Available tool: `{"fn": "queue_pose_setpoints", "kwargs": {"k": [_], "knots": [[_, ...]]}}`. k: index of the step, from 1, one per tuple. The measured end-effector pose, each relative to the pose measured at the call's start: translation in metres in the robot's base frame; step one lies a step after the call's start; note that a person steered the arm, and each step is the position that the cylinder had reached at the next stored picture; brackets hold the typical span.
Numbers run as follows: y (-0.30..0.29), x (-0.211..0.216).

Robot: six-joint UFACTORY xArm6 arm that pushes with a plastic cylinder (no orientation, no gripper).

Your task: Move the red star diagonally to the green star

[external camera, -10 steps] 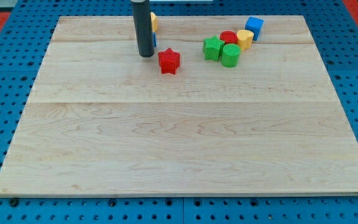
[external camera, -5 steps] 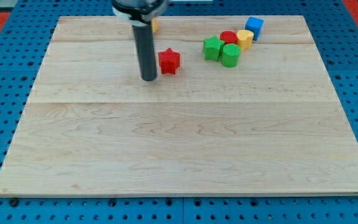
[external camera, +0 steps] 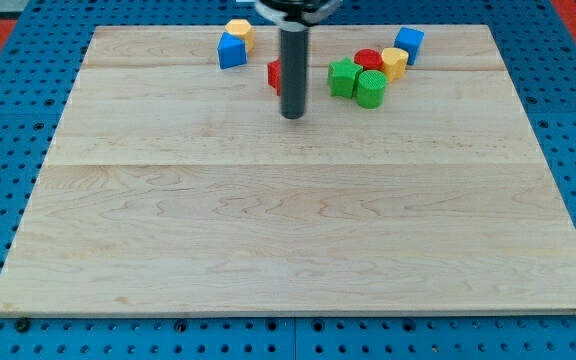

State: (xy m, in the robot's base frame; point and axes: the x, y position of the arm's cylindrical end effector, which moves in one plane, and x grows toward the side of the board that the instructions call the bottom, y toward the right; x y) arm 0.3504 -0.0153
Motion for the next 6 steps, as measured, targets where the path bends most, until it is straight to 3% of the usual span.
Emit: {"fn": "queue_pose_setpoints", "kwargs": {"k": [1,2,3,5,6], "knots": [[-0.009,-0.044],[-0.033,-0.042],[-0.044,-0.069],[0.043,-0.086],[0.044,-0.086]]}}
